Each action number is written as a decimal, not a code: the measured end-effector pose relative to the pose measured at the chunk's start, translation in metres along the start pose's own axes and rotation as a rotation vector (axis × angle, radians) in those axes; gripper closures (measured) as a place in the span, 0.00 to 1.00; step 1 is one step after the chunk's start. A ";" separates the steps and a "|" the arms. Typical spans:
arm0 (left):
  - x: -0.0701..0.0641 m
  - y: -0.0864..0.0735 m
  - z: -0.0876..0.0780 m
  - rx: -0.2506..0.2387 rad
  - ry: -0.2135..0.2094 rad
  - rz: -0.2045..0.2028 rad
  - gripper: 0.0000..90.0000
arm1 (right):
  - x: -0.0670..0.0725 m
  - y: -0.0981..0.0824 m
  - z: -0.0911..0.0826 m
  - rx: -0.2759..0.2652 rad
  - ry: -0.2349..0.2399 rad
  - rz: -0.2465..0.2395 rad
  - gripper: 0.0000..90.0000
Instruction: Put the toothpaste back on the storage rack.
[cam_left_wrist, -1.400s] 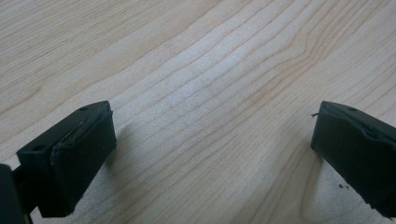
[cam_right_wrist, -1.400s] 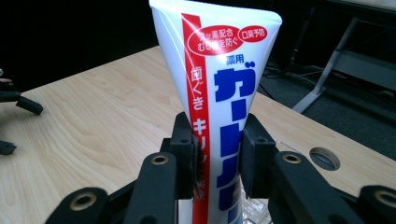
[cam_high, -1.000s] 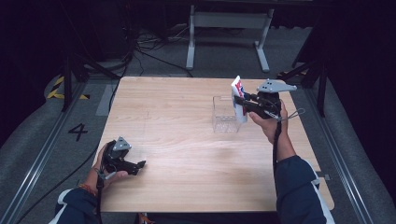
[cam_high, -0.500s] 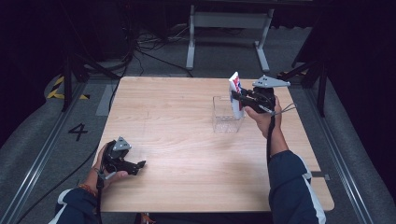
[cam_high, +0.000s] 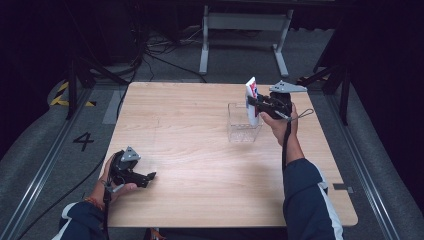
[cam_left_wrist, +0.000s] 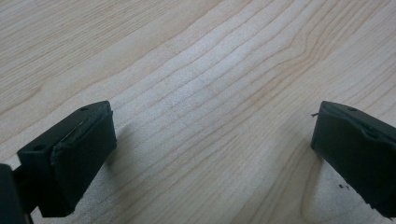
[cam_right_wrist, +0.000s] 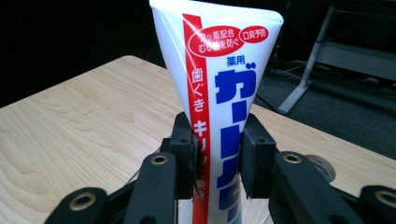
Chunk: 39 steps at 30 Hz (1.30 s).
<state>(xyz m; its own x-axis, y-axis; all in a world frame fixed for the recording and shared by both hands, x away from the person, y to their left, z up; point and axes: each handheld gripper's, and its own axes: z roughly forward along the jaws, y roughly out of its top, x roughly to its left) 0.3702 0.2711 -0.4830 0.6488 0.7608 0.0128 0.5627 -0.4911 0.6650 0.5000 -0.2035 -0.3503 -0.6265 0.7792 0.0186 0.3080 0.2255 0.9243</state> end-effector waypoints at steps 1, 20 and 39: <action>0.000 0.000 0.000 0.000 0.000 0.000 0.01 | 0.000 0.000 0.000 0.000 0.000 0.000 0.79; 0.001 0.000 0.000 0.001 0.000 0.008 0.01 | -0.007 -0.020 0.008 0.010 -0.028 0.011 0.78; 0.000 0.000 0.000 0.001 0.000 0.004 0.01 | -0.002 -0.050 0.012 0.057 -0.021 0.013 0.77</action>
<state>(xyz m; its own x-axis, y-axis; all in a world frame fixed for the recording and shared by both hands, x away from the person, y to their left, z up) 0.3705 0.2713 -0.4830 0.6509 0.7590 0.0157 0.5604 -0.4943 0.6645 0.4940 -0.2092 -0.4008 -0.6067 0.7946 0.0222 0.3572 0.2475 0.9006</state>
